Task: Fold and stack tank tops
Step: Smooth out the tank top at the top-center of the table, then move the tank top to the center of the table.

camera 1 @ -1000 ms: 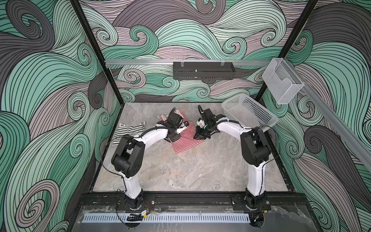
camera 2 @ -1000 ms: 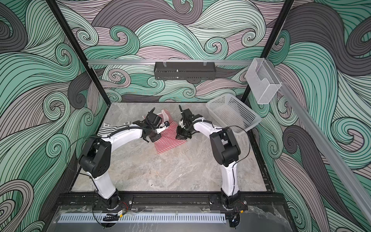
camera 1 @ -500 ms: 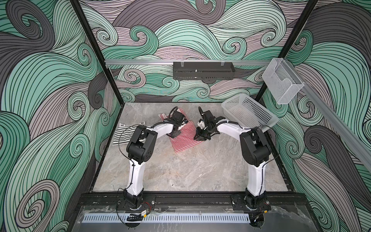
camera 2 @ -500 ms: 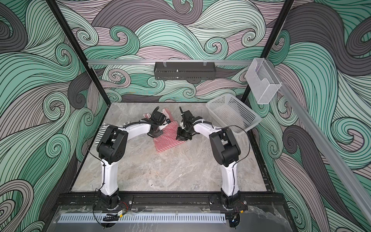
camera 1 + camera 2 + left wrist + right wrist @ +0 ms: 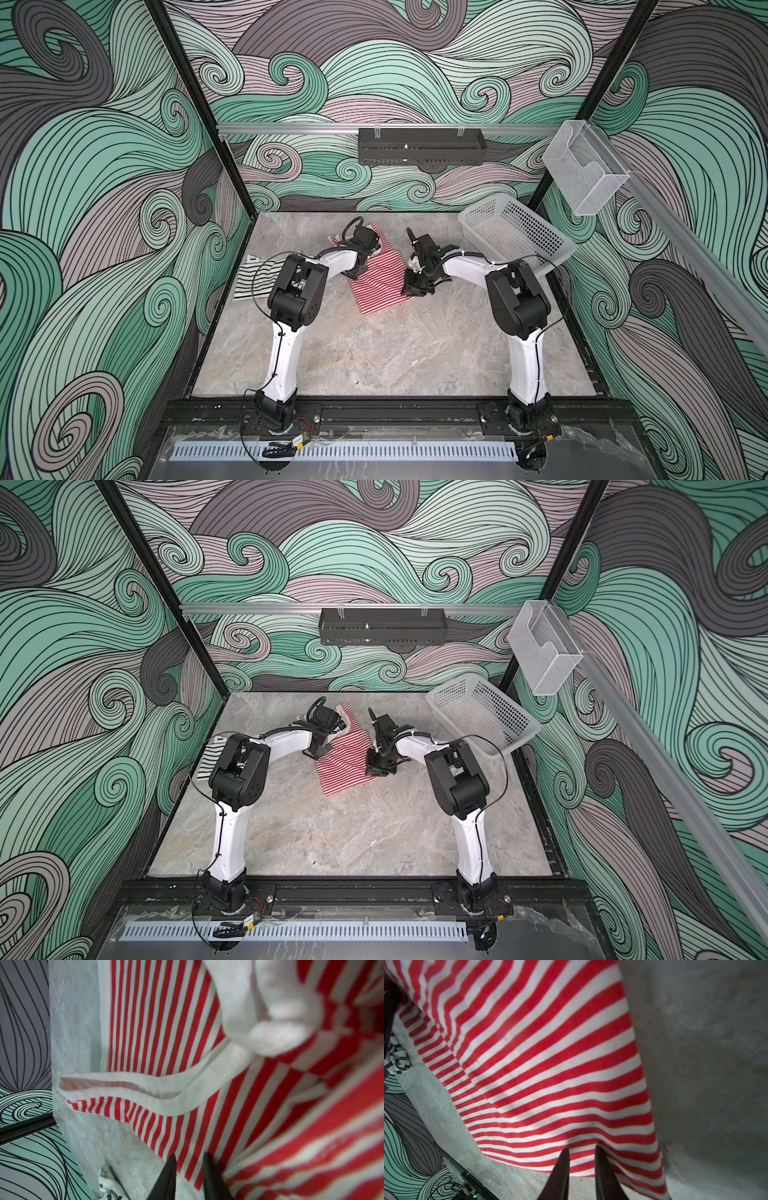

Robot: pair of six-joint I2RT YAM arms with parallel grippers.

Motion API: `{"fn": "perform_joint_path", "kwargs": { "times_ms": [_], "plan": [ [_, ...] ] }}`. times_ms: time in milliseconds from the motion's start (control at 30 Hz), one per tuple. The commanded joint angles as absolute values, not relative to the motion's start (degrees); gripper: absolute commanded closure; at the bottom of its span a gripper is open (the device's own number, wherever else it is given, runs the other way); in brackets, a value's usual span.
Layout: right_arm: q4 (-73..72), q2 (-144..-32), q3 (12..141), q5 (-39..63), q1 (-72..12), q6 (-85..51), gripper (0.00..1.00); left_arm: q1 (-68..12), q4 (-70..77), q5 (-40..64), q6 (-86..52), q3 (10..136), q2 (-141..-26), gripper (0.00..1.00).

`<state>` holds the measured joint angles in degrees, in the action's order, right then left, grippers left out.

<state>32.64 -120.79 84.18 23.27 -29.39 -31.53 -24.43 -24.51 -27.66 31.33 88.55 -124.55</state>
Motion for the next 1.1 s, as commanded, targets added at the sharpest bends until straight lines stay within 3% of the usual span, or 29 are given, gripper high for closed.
{"fn": "perform_joint_path", "kwargs": {
  "times_ms": [0, 267, 467, 533, 700, 1067],
  "plan": [
    [34.1, -121.1, 83.7, 20.9, -31.1, -32.2, 0.76, -24.3, -25.0, -26.1, 29.8, 85.2, -117.0, 0.72],
    [35.6, -115.8, 76.9, 17.0, -36.6, -34.8, 0.75, -27.3, -25.3, -16.3, 32.5, 69.7, -99.1, 0.71],
    [32.0, -108.2, 66.8, 17.9, -40.8, -40.0, 0.74, -34.5, -25.3, -12.4, 37.2, 55.0, -88.6, 0.7],
    [31.0, -104.8, 64.6, 19.2, -41.7, -40.9, 0.7, -37.0, -26.7, -11.3, 37.0, 51.9, -86.5, 0.69],
    [31.4, -95.0, 61.4, 17.7, -41.5, -42.8, 0.45, -39.8, -31.1, -8.6, 35.0, 50.3, -84.4, 0.68],
    [25.4, -93.4, 52.2, 19.7, -37.3, -46.7, 0.43, -41.8, -31.7, -6.2, 32.7, 49.7, -84.5, 0.58]
  ]
}}
